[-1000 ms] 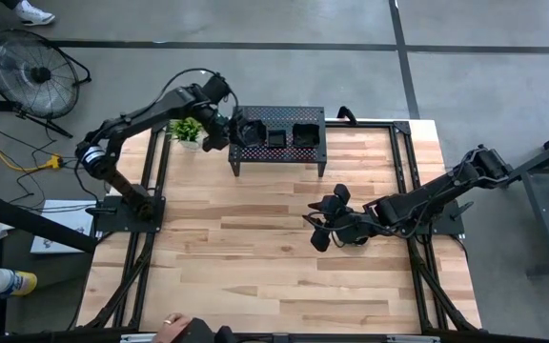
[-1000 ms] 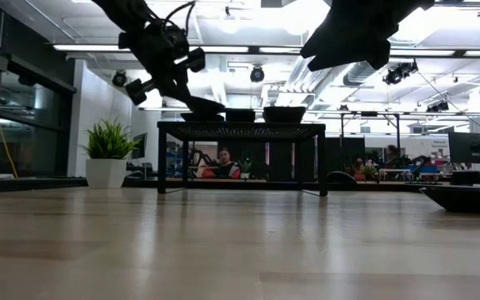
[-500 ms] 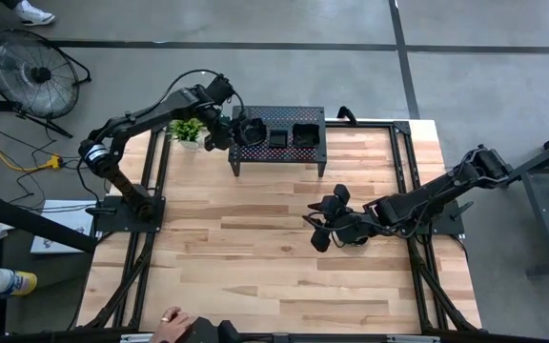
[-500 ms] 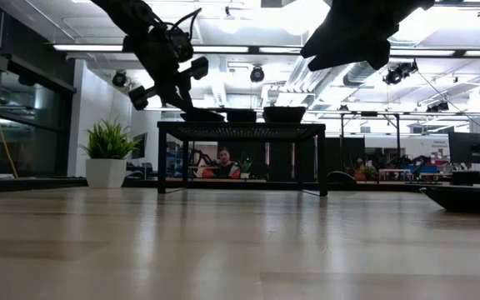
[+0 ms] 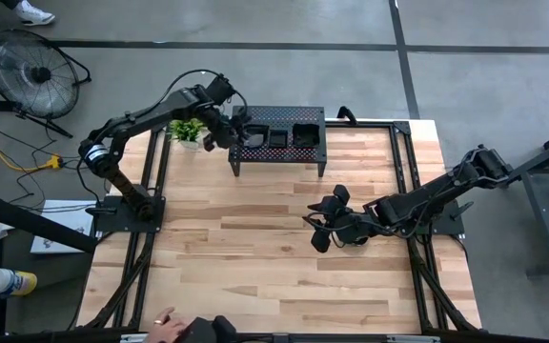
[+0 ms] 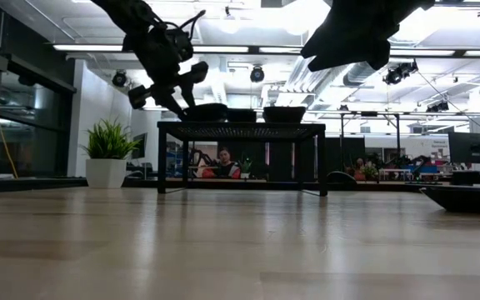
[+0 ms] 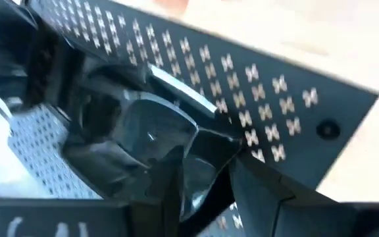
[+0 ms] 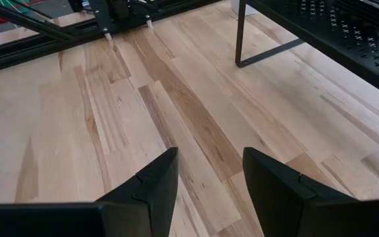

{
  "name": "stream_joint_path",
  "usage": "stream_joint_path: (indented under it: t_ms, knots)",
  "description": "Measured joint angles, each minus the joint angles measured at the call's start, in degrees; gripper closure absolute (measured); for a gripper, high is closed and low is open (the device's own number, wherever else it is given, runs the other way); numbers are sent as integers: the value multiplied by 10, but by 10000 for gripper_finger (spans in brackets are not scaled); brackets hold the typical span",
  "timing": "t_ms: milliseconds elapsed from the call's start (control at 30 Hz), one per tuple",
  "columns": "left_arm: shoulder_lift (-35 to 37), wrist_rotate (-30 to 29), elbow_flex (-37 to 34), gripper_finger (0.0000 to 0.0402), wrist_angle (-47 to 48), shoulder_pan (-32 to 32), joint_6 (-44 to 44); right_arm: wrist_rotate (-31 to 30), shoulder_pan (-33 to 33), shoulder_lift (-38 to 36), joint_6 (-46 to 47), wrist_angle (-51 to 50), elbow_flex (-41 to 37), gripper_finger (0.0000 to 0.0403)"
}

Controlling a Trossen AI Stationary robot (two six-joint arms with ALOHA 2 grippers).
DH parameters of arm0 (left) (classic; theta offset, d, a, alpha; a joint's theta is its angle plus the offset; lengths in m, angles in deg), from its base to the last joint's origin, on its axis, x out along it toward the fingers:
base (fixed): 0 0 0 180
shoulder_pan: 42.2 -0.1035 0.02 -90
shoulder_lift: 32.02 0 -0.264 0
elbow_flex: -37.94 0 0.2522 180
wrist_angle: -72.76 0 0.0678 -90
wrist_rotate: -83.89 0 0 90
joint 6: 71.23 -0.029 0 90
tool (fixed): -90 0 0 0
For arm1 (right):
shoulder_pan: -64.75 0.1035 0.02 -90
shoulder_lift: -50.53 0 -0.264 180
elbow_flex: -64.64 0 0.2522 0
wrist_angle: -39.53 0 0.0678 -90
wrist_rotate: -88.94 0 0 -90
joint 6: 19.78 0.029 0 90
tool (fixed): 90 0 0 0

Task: Pick & Place Mini shaped plates
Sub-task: Stack the leaf-shaped plate on top of the leaf-shaped plate on the shelf

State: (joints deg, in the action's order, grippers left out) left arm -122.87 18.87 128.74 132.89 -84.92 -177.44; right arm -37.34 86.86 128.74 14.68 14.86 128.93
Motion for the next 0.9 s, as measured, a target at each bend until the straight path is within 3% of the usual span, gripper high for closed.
stream_joint_path:
  t_ms: [233, 900]
  knots:
    - [0, -73, 0, 284, -1, 0, 1, 0, 0, 0, 0, 0, 0, 237]
    - [79, -75, 1, 284, -28, 0, 18, 0, 0, 0, 0, 0, 0, 237]
